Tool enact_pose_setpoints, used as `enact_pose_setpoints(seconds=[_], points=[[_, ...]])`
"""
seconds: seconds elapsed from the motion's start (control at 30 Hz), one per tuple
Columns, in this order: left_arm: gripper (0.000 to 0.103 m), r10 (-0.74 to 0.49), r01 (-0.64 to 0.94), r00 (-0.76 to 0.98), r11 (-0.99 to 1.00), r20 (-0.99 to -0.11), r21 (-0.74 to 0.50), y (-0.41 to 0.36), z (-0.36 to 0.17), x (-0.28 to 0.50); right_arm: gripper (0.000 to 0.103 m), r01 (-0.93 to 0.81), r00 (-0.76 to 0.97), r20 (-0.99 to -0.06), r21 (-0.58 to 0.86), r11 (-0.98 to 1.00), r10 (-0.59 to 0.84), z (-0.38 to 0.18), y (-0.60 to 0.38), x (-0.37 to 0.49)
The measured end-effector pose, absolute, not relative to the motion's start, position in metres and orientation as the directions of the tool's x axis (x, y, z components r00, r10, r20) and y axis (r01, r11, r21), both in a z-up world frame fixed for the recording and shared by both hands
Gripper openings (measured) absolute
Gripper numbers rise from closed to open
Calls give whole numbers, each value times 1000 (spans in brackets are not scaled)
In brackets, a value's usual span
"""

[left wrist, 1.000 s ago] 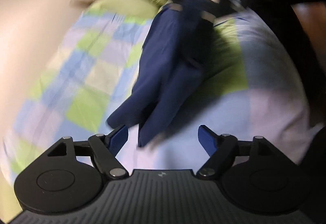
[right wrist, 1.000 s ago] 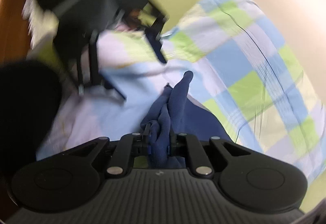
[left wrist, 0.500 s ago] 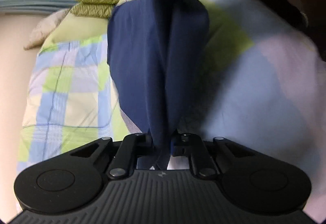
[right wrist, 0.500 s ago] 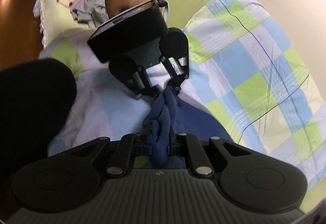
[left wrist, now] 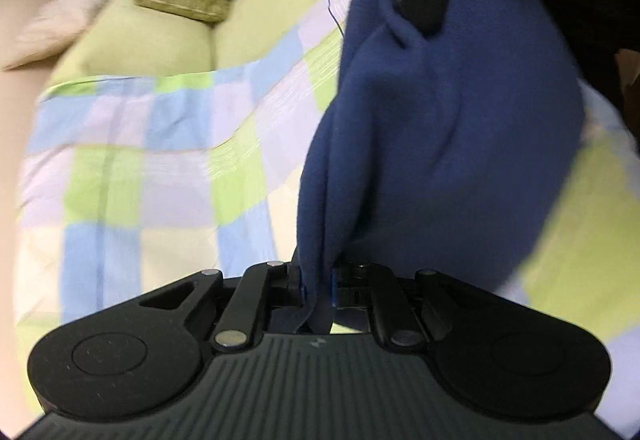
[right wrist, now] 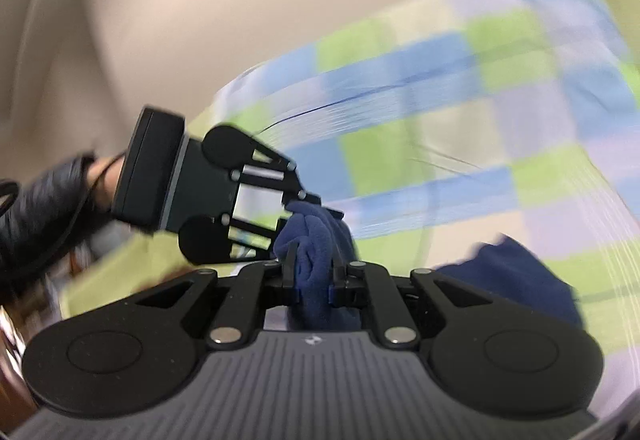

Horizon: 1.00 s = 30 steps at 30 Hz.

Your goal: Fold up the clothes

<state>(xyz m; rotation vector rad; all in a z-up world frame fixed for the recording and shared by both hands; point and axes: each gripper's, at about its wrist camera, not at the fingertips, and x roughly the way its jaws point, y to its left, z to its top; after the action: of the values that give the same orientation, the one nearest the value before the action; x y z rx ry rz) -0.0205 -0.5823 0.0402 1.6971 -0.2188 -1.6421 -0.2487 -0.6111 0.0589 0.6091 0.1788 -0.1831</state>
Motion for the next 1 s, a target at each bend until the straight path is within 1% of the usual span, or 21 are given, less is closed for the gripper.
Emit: enact_pose_setpoints(seconds=[0.07, 0.2, 0.23, 0.3, 0.33, 0.37, 0.4, 0.43, 0.47, 0.5, 0.57, 0.63, 0.7, 0.73, 0.77, 0.8, 0.87, 0.9, 0.93, 0.97, 1.0], points=[[15, -558, 386, 154, -726, -816, 569, -614, 17, -21, 10, 282, 959, -223, 700, 656, -174, 9, -669, -267], [18, -488, 420, 134, -760, -862, 496, -648, -27, -15, 10, 339, 940, -268, 786, 517, -209, -48, -707, -281], [23, -488, 449, 121, -750, -864, 486, -653, -30, -11, 9, 358, 933, -292, 795, 490, -210, -65, -713, -282], [37, -501, 544, 100, -696, -860, 469, -660, -25, 4, 9, 388, 922, -324, 798, 462, -215, -84, -716, -284], [51, -515, 608, 92, -649, -852, 457, -664, -18, 15, 9, 392, 920, -326, 802, 450, -220, -91, -716, -286], [55, -528, 668, 85, -599, -845, 442, -668, -11, 26, 10, 391, 919, -322, 809, 438, -226, -98, -715, -289], [55, -542, 724, 80, -545, -837, 423, -671, -4, 36, 14, 394, 918, -320, 811, 432, -236, -100, -714, -291], [55, -549, 738, 86, -526, -832, 423, -670, -1, 41, 17, 399, 915, -319, 811, 429, -247, -100, -713, -294], [54, -578, 772, 122, -456, -807, 443, -665, 11, 53, 21, 414, 907, -325, 804, 427, -267, -99, -712, -297], [53, -600, 785, 140, -417, -788, 457, -658, 17, 58, 33, 433, 897, -333, 794, 427, -292, -97, -710, -300], [55, -647, 814, 157, -343, -746, 469, -632, 37, 71, 34, 490, 863, -352, 760, 427, -363, -88, -708, -309], [57, -675, 807, 160, -331, -720, 489, -611, 46, 73, 34, 555, 822, -345, 665, 499, -453, -60, -687, -321], [62, -716, 757, 153, -358, -681, 547, -582, 46, 59, 34, 562, 821, -338, 618, 549, -459, -44, -676, -321], [68, -736, 729, 148, -370, -661, 575, -568, 46, 52, 34, 555, 830, -338, 582, 595, -443, -34, -663, -318], [72, -758, 644, 151, -411, -634, 645, -548, 33, 39, 34, 545, 838, -339, 543, 638, -427, -23, -650, -315], [72, -780, 551, 150, -444, -607, 707, -527, 20, 25, 34, 535, 844, -351, 484, 692, -406, -14, -633, -307], [72, -810, 399, 139, -480, -569, 781, -491, -5, 7, 34, 504, 836, -408, 305, 808, -367, 0, -589, -286], [73, -825, 306, 128, -494, -550, 813, -471, -22, -4, 36, 488, 824, -435, 216, 846, -365, 5, -568, -275], [74, -829, 277, 126, -499, -545, 821, -467, -26, -10, 42, 468, 797, -471, 87, 879, -378, 9, -540, -259], [77, -849, 164, 121, -494, -514, 854, -459, -44, -17, 47, 446, 775, -497, -8, 895, -391, 10, -520, -248], [80, -865, 94, 114, -481, -489, 872, -460, -58, -20, 57, 420, 755, -517, -89, 903, -403, 9, -501, -237]])
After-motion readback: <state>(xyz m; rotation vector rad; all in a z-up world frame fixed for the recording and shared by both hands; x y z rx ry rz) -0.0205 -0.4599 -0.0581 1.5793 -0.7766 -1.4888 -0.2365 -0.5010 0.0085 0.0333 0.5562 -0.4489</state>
